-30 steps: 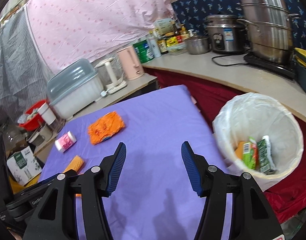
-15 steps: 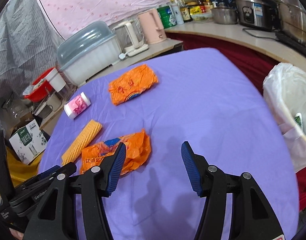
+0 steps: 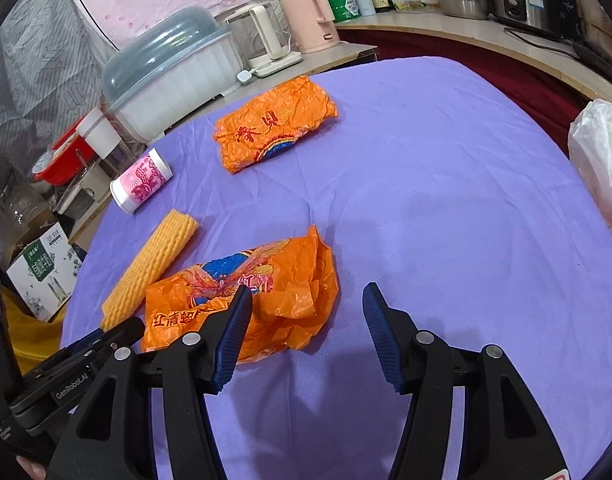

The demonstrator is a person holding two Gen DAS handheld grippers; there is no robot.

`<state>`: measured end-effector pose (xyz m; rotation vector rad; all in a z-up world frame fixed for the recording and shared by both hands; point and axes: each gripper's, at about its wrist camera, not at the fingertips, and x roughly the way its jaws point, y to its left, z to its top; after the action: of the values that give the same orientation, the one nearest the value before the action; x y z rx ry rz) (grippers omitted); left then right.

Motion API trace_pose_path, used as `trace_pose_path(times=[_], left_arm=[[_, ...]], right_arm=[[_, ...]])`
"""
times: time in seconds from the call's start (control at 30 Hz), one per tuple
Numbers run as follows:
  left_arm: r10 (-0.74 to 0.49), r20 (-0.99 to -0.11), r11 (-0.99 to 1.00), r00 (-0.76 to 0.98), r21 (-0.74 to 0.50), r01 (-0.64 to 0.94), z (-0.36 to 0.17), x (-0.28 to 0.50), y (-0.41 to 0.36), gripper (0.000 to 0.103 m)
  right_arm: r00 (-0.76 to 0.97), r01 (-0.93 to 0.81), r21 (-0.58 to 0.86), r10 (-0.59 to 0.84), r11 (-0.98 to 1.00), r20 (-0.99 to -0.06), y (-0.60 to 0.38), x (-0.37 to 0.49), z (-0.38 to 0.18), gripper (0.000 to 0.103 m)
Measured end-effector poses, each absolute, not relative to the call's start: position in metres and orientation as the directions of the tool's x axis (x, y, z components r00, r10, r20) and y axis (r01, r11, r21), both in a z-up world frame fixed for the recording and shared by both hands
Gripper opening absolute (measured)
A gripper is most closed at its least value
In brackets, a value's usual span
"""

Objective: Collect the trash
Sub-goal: 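Grasp the orange foam net with the left tool while the right tool grasps the orange printed bag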

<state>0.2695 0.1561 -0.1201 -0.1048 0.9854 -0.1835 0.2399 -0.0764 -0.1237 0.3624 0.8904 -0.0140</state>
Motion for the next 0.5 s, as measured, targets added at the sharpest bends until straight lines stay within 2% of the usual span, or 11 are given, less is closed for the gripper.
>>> trace_pose_path(times=[0.13,0.23,0.3,0.4,0.5], left_arm=[[-0.205,-0.807,0.979,0.554,-0.160,0.128,-0.121,0.274,0.155,0.058],[-0.207,-0.808,0.978,0.552,-0.150,0.147,-0.124,0.277,0.152,0.051],[-0.201,-0.810,0.978,0.551,-0.139,0.152,-0.125,0.279,0.149,0.045],[-0.199,-0.809,0.978,0.553,-0.126,0.168,-0.125,0.279,0.146,0.030],[-0.206,-0.810,0.976,0.549,-0.129,0.176,-0.124,0.279,0.144,0.016]], right_arm=[[0.620,0.162,0.303,0.142,0.939,-0.772,-0.076,0.242,-0.131,0.056],[0.617,0.161,0.302,0.143,0.940,-0.774,-0.074,0.243,-0.134,0.055],[0.617,0.159,0.303,0.146,0.939,-0.774,-0.074,0.243,-0.135,0.050],[0.615,0.149,0.303,0.152,0.941,-0.774,-0.072,0.243,-0.136,0.038],[0.621,0.149,0.299,0.146,0.943,-0.770,-0.070,0.242,-0.134,0.030]])
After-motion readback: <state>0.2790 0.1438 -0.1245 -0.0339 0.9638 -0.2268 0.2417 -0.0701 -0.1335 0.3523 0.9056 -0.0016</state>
